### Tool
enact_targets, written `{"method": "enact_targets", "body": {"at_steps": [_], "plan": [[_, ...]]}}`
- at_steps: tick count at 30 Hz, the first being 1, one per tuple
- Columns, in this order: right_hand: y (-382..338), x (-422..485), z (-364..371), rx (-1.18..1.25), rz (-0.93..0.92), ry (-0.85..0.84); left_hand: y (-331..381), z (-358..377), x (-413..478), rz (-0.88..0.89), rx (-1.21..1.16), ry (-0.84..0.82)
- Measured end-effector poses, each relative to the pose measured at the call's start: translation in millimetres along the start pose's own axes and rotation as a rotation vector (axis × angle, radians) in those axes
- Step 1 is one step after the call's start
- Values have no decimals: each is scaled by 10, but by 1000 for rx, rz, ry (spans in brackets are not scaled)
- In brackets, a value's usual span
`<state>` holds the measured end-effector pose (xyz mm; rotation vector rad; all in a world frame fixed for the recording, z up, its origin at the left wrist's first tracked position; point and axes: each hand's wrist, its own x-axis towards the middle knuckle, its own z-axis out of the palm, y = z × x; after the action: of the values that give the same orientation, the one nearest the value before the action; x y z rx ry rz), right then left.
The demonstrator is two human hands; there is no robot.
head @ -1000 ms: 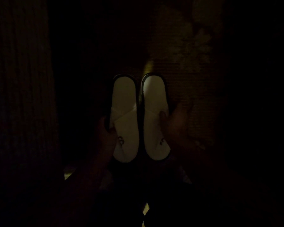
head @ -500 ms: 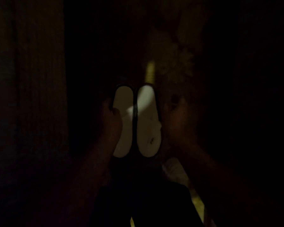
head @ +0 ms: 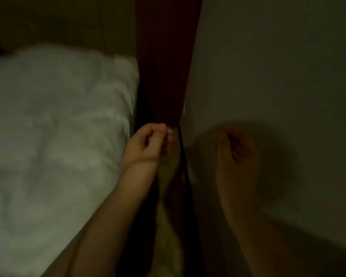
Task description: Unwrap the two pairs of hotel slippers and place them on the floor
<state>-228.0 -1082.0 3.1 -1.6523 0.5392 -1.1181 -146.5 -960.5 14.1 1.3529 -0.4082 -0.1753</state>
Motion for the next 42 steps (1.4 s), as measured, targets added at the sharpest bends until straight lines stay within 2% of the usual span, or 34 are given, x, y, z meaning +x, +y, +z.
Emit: {"method": "enact_targets", "body": {"at_steps": [4, 7, 11, 14, 20, 24, 30, 36, 39, 42], "plan": [[-2064, 784, -190, 116, -315, 32, 2306, 115, 251, 322, 62, -75], [-3371, 1118, -424, 242, -441, 50, 3790, 108, 73, 524, 128, -80], [-4654, 1247, -716, 348, -573, 46, 5237, -1, -404, 704, 236, -55], [-5255, 1185, -836, 402, -624, 41, 5860, -179, -771, 766, 297, -54], [-5811, 634, -758, 438, -676, -40, 6291, -663, -1395, 778, 332, 7], [-6064, -63, -325, 456, -669, -109, 6398, -1371, -1865, 769, 352, 57], [-6612, -1801, 1017, 589, -576, -306, 6695, -3257, -2859, 756, 444, 269], [-7236, -4003, 2536, 753, -496, -701, 6930, -5355, -4204, 639, 571, 633], [-7396, -4765, 3075, 778, -481, -804, 6947, -6082, -4636, 554, 639, 749], [-7361, -5168, 3526, 752, -414, -858, 6804, -6625, -4752, 468, 654, 785]]}}
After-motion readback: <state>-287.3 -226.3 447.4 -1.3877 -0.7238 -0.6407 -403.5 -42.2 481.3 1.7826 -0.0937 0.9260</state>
